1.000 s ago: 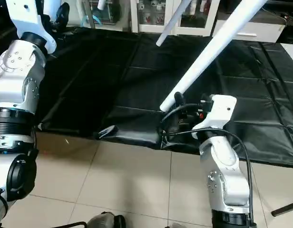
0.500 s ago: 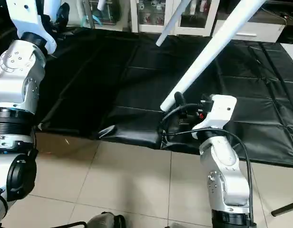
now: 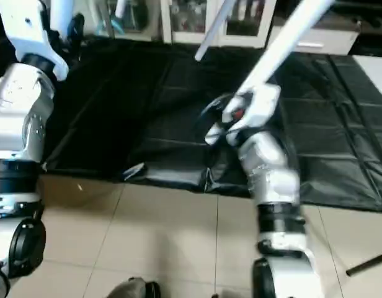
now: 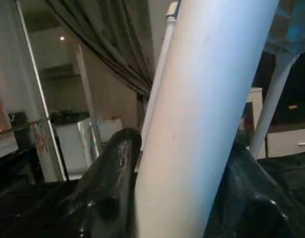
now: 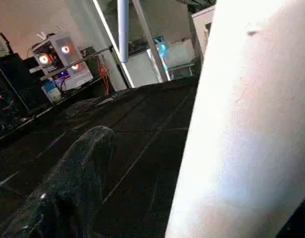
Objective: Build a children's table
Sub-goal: Flip table
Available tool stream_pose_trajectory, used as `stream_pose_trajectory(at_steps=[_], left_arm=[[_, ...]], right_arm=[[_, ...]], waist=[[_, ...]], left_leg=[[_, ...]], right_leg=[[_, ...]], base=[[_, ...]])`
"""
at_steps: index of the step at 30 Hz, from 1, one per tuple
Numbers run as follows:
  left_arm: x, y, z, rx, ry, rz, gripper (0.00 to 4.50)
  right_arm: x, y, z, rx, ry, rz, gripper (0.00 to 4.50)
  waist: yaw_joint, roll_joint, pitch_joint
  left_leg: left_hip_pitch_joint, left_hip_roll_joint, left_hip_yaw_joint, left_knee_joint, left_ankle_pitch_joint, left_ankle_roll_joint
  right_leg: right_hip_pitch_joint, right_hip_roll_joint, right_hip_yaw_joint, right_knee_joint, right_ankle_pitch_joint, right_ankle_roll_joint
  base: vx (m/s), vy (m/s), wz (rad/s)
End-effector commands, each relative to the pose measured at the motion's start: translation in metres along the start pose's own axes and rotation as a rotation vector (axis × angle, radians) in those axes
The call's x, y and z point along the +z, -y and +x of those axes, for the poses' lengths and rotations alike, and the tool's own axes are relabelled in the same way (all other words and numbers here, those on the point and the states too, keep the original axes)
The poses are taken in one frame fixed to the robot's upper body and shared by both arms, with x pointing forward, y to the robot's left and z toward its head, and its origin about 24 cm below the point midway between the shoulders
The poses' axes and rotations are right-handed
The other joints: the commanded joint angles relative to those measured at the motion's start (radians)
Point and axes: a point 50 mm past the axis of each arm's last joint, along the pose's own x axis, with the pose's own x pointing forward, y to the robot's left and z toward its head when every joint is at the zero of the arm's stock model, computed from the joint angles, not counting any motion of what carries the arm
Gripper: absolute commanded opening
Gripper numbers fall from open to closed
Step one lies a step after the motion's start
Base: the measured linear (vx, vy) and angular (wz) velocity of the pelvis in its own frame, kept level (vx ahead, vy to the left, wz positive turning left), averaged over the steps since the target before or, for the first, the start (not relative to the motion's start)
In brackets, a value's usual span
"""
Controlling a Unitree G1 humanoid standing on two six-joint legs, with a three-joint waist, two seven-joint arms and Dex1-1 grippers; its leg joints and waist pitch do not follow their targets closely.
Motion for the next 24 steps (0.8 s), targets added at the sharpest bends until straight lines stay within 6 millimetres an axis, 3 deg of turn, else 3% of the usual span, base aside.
stream_pose_trajectory(at_steps=[1, 5, 7, 9, 12, 16, 20, 24], left_arm=[[0.026, -0.002, 0.002, 0.016, 0.104, -0.062, 1.95], [0.021, -0.002, -0.003, 0.036, 0.084, -0.067, 1.93], [0.018, -0.003, -0.004, 0.043, 0.079, -0.068, 1.93], [0.004, -0.004, -0.011, 0.065, 0.055, -0.069, 1.93], [-0.006, -0.006, -0.015, 0.087, 0.032, -0.073, 1.90], [-0.025, -0.008, -0.026, 0.110, 0.014, -0.118, 1.84], [-0.056, -0.001, -0.039, 0.087, -0.060, -0.146, 1.79], [-0.090, 0.010, -0.049, 0.053, -0.170, -0.117, 1.65]], right_arm=[[-0.001, -0.005, 0.004, 0.045, 0.001, 0.004, 3.27], [0.000, -0.001, 0.009, 0.051, 0.013, -0.020, 2.84], [0.001, 0.000, 0.008, 0.041, 0.023, -0.028, 2.65], [0.006, 0.008, 0.003, -0.020, 0.051, -0.059, 2.43], [0.009, 0.011, 0.001, -0.043, 0.068, -0.116, 2.29], [0.018, 0.013, -0.003, -0.073, 0.113, -0.275, 1.99], [0.027, 0.015, -0.007, -0.121, 0.173, -0.366, 1.71], [0.010, 0.019, -0.008, -0.165, 0.120, -0.363, 1.51]], waist=[[0.001, -0.015, -0.103], [-0.004, -0.020, -0.098], [-0.004, -0.021, -0.098], [-0.005, -0.032, -0.098], [-0.002, -0.031, -0.100], [-0.005, -0.034, -0.098], [-0.011, -0.040, -0.094], [-0.011, -0.039, -0.092]], left_leg=[[0.053, 0.075, -0.037, -0.066, -0.054, 0.071], [0.053, 0.077, -0.037, -0.072, -0.132, 0.036], [0.054, 0.078, -0.037, -0.073, -0.125, 0.037], [0.052, 0.078, -0.035, -0.072, -0.109, 0.045], [0.052, 0.076, -0.035, -0.069, -0.089, 0.054], [0.055, 0.077, -0.034, -0.072, -0.117, 0.038], [0.061, 0.077, -0.035, -0.084, -0.202, 0.000], [0.069, 0.078, -0.034, -0.089, -0.253, -0.023]], right_leg=[[0.042, -0.059, 0.026, -0.048, 0.087, -0.261], [0.043, -0.063, 0.028, -0.058, -0.009, -0.262], [0.042, -0.060, 0.028, -0.057, -0.005, -0.256], [0.042, -0.062, 0.029, -0.057, 0.001, -0.256], [0.042, -0.061, 0.029, -0.057, 0.006, -0.249], [0.037, -0.058, 0.028, -0.061, -0.022, -0.238], [0.035, -0.055, 0.032, -0.068, -0.070, -0.213], [0.026, -0.051, 0.035, -0.076, -0.101, -0.197]], base=[[0.000, 0.000, 0.00], [0.000, 0.000, 0.00], [0.000, 0.000, 0.00], [0.000, 0.000, 0.00], [0.000, 0.000, 0.00], [0.000, 0.000, 0.00], [0.000, 0.000, 0.00], [0.000, 0.000, 0.00]])
